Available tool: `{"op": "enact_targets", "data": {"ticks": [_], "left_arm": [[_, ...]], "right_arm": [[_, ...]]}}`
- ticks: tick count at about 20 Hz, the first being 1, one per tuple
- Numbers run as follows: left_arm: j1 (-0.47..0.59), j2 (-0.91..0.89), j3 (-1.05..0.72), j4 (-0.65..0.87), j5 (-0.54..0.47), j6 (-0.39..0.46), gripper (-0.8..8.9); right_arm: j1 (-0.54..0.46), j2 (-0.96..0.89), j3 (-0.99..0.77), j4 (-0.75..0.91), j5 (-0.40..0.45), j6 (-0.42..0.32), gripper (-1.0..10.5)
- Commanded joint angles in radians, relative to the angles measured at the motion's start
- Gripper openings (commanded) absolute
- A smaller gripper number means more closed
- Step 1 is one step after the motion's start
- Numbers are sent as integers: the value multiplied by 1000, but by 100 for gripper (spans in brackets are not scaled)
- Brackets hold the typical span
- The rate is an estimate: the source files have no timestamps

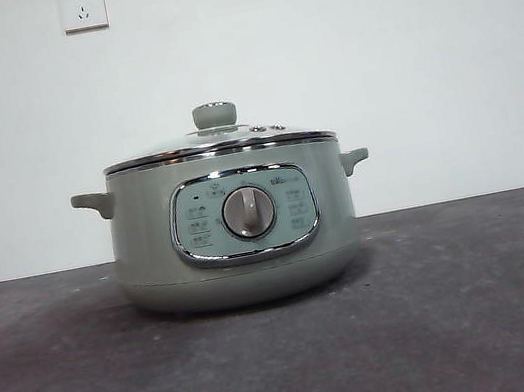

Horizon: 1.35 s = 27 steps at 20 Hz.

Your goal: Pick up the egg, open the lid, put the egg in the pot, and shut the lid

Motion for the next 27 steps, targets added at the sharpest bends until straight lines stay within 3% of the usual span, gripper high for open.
{"op": "enact_targets", "data": {"ticks": [1,3,4,27], "left_arm": [[1,-1,-5,2,3,-6,352],[1,-1,-5,2,3,-7,52],[1,-1,-5,2,3,-6,-9],[1,3,-5,28,-4,15,-4]], "right_arm": [[2,-1,-8,-8,1,8,301],[2,-1,-8,-16,2,7,24],[2,-1,-8,-16,2,6,-15],[2,0,-8,-19,9,29,1]]}}
